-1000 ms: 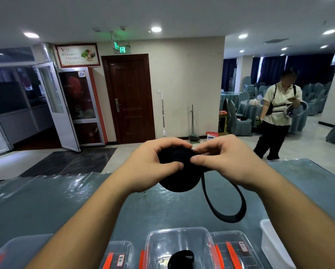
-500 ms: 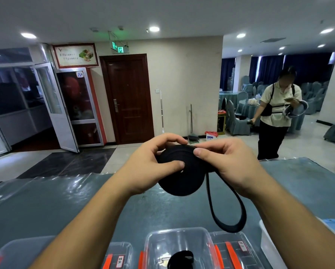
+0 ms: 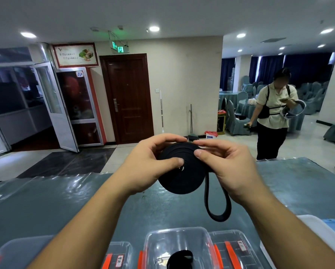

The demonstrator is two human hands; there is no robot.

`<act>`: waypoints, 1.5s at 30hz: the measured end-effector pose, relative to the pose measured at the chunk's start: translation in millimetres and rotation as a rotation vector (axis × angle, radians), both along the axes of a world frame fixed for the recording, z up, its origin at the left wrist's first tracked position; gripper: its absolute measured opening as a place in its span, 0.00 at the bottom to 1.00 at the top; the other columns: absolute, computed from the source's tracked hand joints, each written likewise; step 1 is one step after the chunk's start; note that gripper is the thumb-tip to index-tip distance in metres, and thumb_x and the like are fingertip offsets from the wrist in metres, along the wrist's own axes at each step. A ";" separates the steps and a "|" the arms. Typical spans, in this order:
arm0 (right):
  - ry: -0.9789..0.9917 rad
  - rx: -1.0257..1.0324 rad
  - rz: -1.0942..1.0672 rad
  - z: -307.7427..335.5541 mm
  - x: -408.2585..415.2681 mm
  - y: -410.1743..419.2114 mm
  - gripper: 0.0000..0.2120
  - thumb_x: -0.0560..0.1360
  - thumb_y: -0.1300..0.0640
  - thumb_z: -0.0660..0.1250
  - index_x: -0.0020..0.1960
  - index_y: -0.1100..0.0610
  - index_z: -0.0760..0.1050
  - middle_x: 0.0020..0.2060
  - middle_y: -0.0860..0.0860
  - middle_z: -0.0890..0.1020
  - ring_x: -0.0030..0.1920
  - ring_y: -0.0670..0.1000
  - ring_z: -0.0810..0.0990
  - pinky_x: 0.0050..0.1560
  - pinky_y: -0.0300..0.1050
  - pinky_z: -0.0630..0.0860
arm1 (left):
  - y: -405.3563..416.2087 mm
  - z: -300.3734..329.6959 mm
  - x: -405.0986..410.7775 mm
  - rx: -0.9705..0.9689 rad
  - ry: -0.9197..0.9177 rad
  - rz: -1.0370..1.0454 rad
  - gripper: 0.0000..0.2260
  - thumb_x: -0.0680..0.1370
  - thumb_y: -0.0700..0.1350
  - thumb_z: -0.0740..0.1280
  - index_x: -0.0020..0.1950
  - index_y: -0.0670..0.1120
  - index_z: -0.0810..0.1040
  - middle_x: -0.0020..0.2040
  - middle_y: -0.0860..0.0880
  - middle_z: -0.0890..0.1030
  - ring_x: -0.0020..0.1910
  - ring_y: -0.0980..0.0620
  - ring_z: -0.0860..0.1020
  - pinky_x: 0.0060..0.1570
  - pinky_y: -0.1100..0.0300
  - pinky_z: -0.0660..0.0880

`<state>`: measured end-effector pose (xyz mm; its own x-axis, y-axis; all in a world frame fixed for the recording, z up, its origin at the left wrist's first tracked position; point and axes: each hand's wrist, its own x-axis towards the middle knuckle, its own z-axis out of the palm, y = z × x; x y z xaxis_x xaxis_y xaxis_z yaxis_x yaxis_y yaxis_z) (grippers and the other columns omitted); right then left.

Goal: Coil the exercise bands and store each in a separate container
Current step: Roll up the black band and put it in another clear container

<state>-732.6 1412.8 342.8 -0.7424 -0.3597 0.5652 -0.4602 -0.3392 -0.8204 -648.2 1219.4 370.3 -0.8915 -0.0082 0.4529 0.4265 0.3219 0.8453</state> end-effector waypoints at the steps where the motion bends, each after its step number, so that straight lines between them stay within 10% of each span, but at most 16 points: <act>1: -0.023 -0.032 0.007 0.0 0.4 -1.1 0.13 0.74 0.64 0.76 0.53 0.49 0.88 0.47 0.54 0.90 0.50 0.54 0.89 0.48 0.43 0.85 | 0.0 -0.1 -0.6 0.035 0.029 0.020 0.19 0.75 0.31 0.75 0.62 0.49 0.83 0.54 0.51 0.87 0.54 0.53 0.85 0.50 0.61 0.82; 15: -0.107 -0.141 -0.030 -6.8 8.8 -5.2 0.12 0.78 0.63 0.73 0.54 0.48 0.88 0.48 0.54 0.90 0.49 0.54 0.90 0.46 0.44 0.85 | 9.6 -9.2 -2.6 0.292 0.046 0.059 0.21 0.75 0.29 0.73 0.61 0.52 0.84 0.56 0.48 0.86 0.55 0.44 0.85 0.51 0.53 0.84; 45: -0.436 -0.153 0.085 -5.3 19.6 -2.0 0.06 0.75 0.65 0.73 0.49 0.59 0.88 0.46 0.61 0.89 0.42 0.54 0.88 0.38 0.42 0.84 | 7.7 -12.7 10.4 -0.015 -0.001 -0.061 0.24 0.75 0.30 0.72 0.63 0.55 0.84 0.61 0.52 0.85 0.62 0.52 0.83 0.56 0.62 0.79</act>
